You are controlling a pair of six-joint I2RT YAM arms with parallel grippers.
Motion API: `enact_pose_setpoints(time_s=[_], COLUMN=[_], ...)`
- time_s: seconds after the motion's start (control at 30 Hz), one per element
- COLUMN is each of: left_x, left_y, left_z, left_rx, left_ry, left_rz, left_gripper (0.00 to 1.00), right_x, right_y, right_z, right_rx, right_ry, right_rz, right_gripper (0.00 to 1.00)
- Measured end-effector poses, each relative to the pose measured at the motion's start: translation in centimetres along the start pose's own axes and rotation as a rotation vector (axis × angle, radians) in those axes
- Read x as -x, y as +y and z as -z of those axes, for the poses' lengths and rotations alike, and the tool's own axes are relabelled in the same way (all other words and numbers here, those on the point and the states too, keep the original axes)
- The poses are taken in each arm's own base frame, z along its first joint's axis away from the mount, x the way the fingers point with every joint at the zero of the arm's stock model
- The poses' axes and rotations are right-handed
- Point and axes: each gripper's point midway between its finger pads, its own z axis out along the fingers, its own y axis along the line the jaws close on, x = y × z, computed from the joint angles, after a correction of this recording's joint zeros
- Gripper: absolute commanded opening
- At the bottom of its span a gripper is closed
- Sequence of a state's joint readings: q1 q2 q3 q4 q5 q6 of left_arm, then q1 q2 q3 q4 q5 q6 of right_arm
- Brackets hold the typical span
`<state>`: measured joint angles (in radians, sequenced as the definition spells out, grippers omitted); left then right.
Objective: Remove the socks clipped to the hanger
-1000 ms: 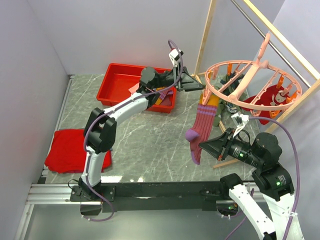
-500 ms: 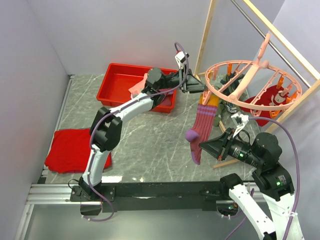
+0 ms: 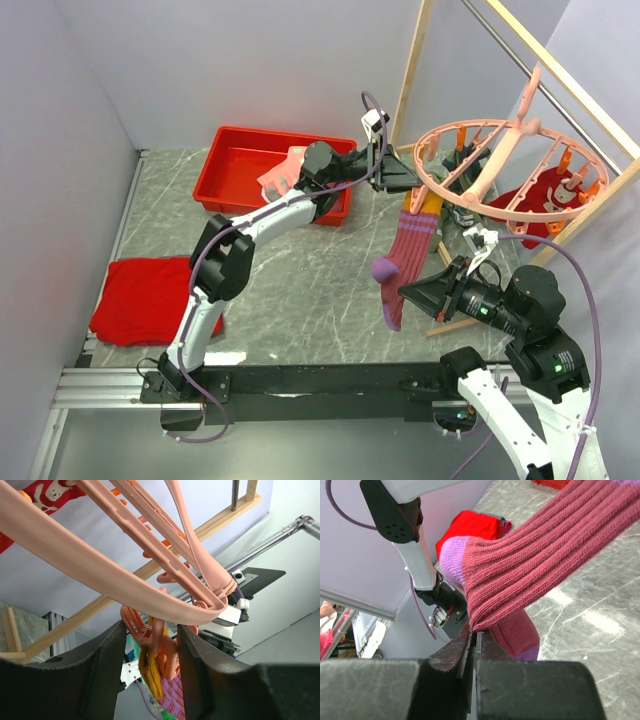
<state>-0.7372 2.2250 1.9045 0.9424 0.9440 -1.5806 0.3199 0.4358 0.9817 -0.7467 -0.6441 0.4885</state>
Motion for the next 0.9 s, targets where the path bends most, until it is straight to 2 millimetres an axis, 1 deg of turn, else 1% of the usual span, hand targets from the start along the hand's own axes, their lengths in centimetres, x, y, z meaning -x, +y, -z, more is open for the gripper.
enact_pose_setpoints(time_s=[0.03, 0.2, 0.27, 0.33, 0.4, 0.6, 0.63, 0.67, 0.7, 0.8, 0.87, 0.9], left_x=[0.0, 0.3, 0.5, 0.6, 0.7, 0.9, 0.9, 0.9, 0.9, 0.9, 0.8, 0.7], left_y=[-0.1, -0.4, -0.5, -0.5, -0.6, -0.3, -0.2, 0.0, 0.2, 0.9, 1.6, 2.1], left_z=[0.0, -0.1, -0.1, -0.1, -0.2, -0.2, -0.2, -0.2, -0.2, -0.2, -0.1, 0.0], left_rx=[-0.002, -0.021, -0.023, -0.024, -0.023, -0.013, -0.007, -0.003, 0.004, 0.034, 0.059, 0.077], left_ry=[0.000, -0.012, -0.022, -0.028, -0.036, -0.045, -0.045, -0.045, -0.044, -0.038, -0.033, -0.034], left_rz=[0.005, 0.032, 0.039, 0.048, 0.051, 0.059, 0.059, 0.056, 0.058, 0.063, 0.069, 0.075], left_gripper=[0.42, 0.27, 0.15, 0.10, 0.01, 0.01, 0.02, 0.08, 0.23, 0.49, 0.55, 0.73], right_x=[0.0, 0.0, 0.0, 0.0, -0.1, -0.7, -0.9, -1.1, -1.3, -1.9, -2.1, -2.3], right_y=[0.0, -0.1, -0.1, -0.1, -0.2, -0.6, -0.6, -0.7, -0.7, -0.7, -0.8, -1.0], right_z=[0.0, 0.0, 0.0, 0.0, 0.0, 0.3, 0.5, 0.7, 0.8, 1.4, 1.6, 1.7], right_rx=[0.000, -0.006, -0.007, -0.008, -0.009, -0.031, -0.037, -0.040, -0.044, -0.053, -0.062, -0.072], right_ry=[0.001, -0.001, -0.002, -0.001, 0.001, 0.017, 0.020, 0.021, 0.022, 0.024, 0.024, 0.027], right_rz=[-0.001, -0.001, -0.002, -0.002, -0.004, -0.011, -0.011, -0.011, -0.009, -0.006, -0.003, -0.006], right_gripper=[0.00, 0.00, 0.00, 0.00, 0.00, 0.00, 0.00, 0.00, 0.00, 0.00, 0.00, 0.00])
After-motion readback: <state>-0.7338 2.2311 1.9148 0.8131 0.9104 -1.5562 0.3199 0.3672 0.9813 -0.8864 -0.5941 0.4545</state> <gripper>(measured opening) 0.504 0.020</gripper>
